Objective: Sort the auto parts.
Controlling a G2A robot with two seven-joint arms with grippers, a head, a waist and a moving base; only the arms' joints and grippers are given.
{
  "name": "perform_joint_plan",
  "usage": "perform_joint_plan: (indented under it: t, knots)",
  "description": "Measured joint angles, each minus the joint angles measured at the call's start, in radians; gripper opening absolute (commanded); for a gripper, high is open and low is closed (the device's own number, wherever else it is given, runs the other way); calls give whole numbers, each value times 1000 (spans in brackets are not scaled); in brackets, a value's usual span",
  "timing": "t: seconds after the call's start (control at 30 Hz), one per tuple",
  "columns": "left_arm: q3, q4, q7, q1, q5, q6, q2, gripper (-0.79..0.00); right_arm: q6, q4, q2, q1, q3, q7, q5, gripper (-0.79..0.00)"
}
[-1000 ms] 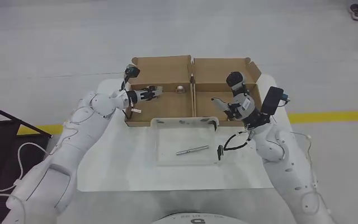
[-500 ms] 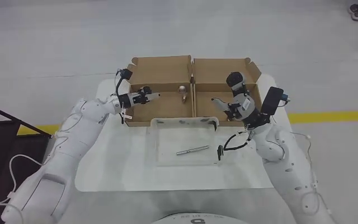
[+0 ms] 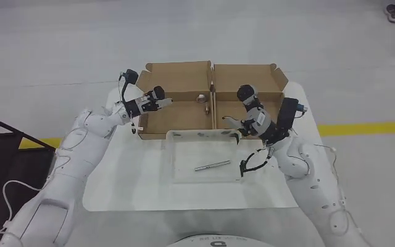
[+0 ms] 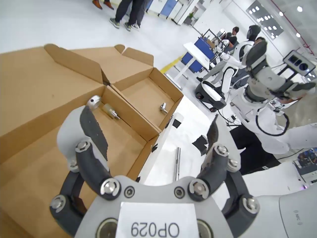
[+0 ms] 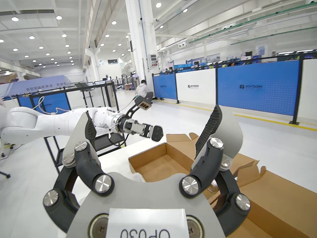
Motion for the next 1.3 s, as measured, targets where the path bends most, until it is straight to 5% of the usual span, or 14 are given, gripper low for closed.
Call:
perform_joint_plan:
  t: [0.3,0.6,0.8,1.13,1.3]
  knots:
    - [-219,-126,64,172,51,13,63,0,-108,75,7,55,-30,167,101,0]
    - [-219,-126,62,173,49,13,63,0,-70,64,5,63,-48,202,67,0]
    - [-219,-126,62,173,49,13,63,0,10,80,12,78,-85,426,29,0]
    - [-219,-126,62,173,49,13,63,0,-63,70,42,70,-96,779,3,0]
    - [-219,-126,62,173,49,13,63,0,-43,59,46,83,-130,854,-23,-40]
